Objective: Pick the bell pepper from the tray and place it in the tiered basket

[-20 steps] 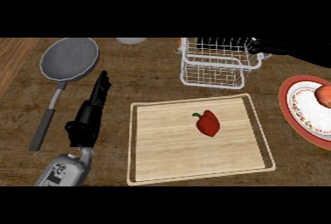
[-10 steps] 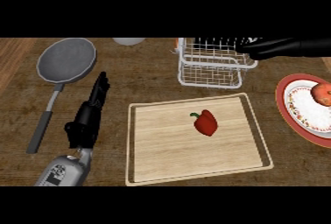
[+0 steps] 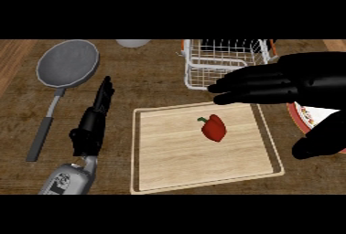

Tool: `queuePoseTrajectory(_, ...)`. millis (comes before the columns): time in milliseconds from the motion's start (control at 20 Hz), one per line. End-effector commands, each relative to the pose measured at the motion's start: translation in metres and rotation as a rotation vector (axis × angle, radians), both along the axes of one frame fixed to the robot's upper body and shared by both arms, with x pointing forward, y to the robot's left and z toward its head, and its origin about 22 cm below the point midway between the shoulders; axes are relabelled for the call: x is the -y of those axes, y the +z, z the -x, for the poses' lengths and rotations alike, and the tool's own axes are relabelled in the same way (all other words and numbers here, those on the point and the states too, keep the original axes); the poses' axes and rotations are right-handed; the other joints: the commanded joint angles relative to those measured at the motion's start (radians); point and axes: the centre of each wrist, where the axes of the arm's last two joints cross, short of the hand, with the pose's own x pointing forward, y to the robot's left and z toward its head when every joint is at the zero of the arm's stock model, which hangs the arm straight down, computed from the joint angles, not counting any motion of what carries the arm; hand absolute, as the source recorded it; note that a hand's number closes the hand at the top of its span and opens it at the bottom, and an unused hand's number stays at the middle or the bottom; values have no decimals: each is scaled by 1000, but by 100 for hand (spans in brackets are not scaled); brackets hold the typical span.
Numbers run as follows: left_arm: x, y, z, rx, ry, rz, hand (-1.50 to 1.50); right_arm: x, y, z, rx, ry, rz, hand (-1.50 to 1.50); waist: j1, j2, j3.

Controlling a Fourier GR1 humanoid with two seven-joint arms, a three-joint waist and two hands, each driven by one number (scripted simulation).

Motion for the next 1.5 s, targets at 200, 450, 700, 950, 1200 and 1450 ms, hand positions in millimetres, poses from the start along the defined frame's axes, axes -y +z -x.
queuePoseTrajectory(200, 3, 14, 3, 12, -4, -3, 0, 1, -1, -6, 4, 88, 181, -150, 3, -3, -1)
queuePoseTrajectory(450, 9, -12, 0, -14, 8, 11, 0, -9, -33, -1, 34, 89, 266, -150, -14, -2, -2)
queuePoseTrajectory(700, -9, 9, -3, 4, 19, -19, 0, 7, -49, -8, 123, 68, 261, -150, -16, -6, -2)
queuePoseTrajectory(950, 5, 12, -6, -14, 23, -2, 0, 7, -57, -25, 179, 70, 287, -150, -16, -7, -2)
queuePoseTrajectory(1200, -12, 4, 13, -12, 18, 1, 0, -6, -78, -18, 229, 129, 288, -150, -16, -11, -3)
queuePoseTrajectory(1450, 3, 17, -6, -12, 20, 13, 0, -16, -95, -19, 321, 184, 267, -150, -25, -10, -3)
